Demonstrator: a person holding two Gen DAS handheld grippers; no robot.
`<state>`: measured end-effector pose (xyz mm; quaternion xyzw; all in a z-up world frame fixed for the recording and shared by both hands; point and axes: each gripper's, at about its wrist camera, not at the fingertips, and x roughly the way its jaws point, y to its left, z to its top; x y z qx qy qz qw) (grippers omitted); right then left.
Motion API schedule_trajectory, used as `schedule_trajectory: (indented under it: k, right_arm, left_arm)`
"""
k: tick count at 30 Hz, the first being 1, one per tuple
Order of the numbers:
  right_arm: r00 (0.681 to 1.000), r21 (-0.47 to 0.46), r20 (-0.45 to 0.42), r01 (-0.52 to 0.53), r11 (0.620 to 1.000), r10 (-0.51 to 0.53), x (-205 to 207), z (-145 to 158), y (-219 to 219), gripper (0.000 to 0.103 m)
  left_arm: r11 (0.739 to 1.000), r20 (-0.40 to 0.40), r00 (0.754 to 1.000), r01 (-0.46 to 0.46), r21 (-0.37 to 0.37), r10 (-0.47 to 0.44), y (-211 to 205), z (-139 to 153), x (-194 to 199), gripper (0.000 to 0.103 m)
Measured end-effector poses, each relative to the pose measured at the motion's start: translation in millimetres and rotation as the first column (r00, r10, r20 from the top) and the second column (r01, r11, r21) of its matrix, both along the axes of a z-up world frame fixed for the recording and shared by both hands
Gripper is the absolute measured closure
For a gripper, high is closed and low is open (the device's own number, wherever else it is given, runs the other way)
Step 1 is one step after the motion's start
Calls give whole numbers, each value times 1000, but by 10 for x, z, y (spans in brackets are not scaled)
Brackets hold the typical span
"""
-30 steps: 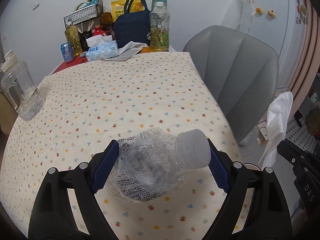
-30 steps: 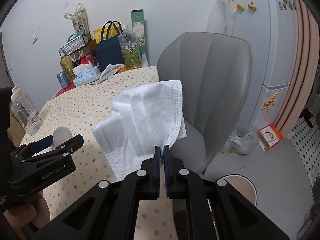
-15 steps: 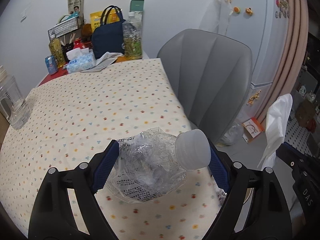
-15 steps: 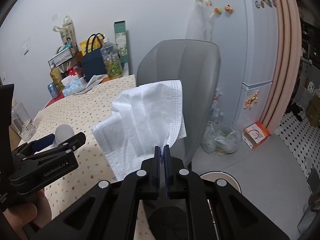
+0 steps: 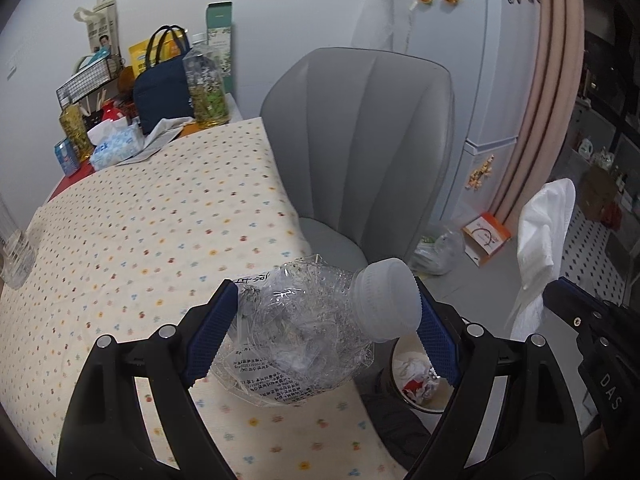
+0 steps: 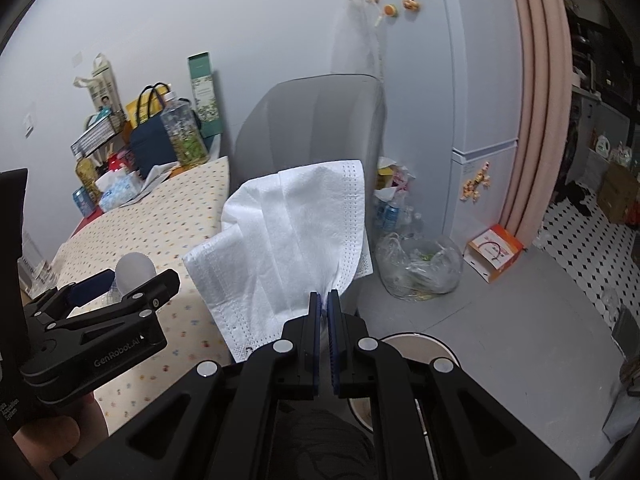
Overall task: Collect trash
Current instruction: 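Carry both items to the bin while the right tool drops the mask in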
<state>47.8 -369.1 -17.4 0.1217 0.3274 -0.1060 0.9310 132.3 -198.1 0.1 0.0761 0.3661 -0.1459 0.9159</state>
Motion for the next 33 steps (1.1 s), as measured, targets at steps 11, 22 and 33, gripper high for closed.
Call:
schedule_trajectory:
  k: [11, 22, 33]
  right_arm:
    - [996, 12, -23, 90, 996, -90, -85, -123, -490, 98]
    - [984, 46, -69, 169, 985, -165, -69, -379, -1005, 98]
    - [973, 67, -99, 216, 974, -209, 137, -609, -1211, 43]
  left_arm:
    - [992, -28, 992, 126, 20, -126, -670, -130, 26, 19]
    - [979, -68, 979, 194, 62, -190, -1203, -352, 83, 19]
    - [980, -90, 981, 179, 90, -171, -1303, -465, 189, 19]
